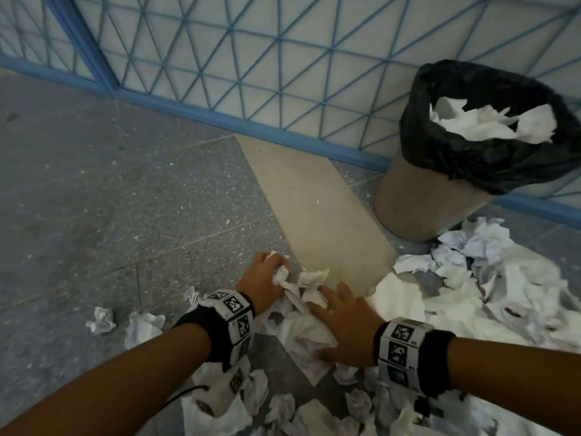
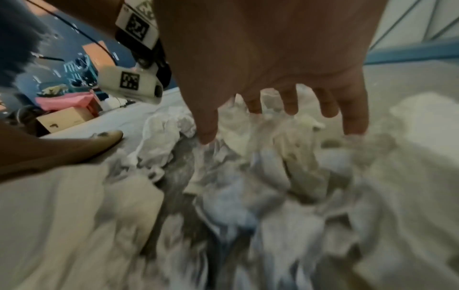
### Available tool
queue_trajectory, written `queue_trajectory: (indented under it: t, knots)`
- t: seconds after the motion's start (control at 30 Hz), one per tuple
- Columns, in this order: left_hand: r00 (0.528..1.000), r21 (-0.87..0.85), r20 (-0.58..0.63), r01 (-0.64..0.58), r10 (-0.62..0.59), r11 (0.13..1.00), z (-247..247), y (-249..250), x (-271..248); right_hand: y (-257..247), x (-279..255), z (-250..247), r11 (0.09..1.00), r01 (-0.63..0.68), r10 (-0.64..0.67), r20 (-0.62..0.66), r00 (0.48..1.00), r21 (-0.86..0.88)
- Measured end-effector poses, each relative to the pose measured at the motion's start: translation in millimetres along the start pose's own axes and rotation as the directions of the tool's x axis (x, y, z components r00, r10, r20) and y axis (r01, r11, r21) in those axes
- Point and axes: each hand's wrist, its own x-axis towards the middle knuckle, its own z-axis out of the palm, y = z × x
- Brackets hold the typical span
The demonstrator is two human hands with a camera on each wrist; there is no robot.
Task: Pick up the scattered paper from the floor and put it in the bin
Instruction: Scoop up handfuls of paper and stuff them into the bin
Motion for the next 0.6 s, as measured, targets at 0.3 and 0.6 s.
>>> queue_trajectory:
  t: [0.3,0.6]
  knots:
    - [0.96,0.365,0.157,0.163,-0.233,0.917,13.2,-12.0,-6.3,15.5,11.9,-11.1,0.997,0.05,-0.045,-0.078,0.996,0.063]
    - [0.972,0.134,0.217,0.066,-0.095,0.989,-43.8,32.0,20.9,44.6,-23.2,-99.8,0.866,-0.034,0.268,-0.406,0.874,0.499]
